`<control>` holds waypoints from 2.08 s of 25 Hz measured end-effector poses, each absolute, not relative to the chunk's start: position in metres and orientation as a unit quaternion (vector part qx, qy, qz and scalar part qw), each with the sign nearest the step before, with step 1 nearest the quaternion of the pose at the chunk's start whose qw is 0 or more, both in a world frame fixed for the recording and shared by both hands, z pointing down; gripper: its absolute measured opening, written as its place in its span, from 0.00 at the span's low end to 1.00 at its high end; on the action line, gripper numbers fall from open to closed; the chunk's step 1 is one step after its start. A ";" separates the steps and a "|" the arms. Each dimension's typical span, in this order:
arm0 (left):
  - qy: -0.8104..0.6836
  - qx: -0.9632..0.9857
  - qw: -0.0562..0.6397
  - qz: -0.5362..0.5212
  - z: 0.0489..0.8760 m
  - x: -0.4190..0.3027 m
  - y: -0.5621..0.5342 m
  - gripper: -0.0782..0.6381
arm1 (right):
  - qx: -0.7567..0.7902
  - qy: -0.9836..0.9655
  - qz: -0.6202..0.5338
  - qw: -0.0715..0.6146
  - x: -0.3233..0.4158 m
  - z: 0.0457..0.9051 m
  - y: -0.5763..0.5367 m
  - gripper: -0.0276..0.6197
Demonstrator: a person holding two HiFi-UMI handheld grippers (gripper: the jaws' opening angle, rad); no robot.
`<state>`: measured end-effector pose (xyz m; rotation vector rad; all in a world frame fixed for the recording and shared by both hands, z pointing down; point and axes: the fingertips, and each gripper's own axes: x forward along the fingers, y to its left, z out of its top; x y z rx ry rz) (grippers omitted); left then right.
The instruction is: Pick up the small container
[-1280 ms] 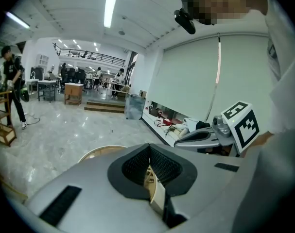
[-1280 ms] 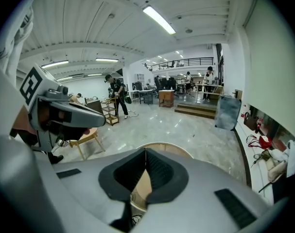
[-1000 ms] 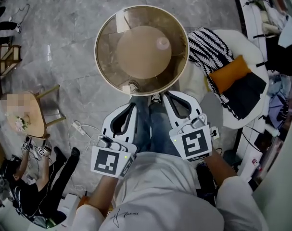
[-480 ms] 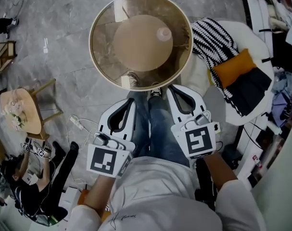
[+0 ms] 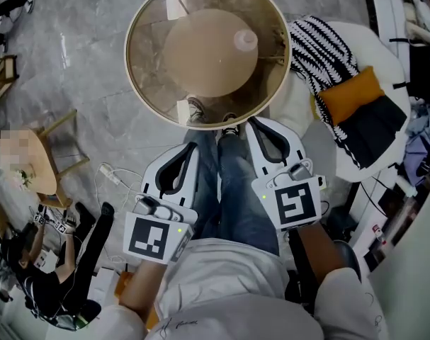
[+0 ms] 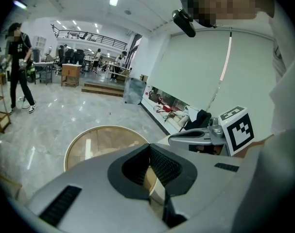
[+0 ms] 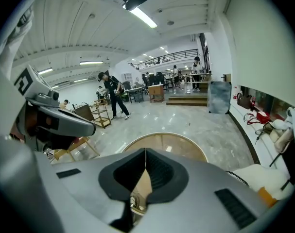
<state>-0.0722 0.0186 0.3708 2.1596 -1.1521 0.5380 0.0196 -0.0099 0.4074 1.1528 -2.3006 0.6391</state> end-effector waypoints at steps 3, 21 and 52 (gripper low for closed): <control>-0.434 0.816 0.319 0.207 0.380 -0.076 0.016 0.13 | 0.424 -0.839 0.238 0.243 0.018 0.418 -0.013 0.07; -0.427 0.808 0.338 0.226 0.438 -0.095 -0.008 0.13 | 0.449 -0.818 0.278 0.229 0.011 0.485 -0.037 0.07; -0.405 0.805 0.378 0.214 0.497 -0.092 -0.030 0.13 | 0.522 -0.777 0.275 0.219 0.033 0.591 -0.101 0.07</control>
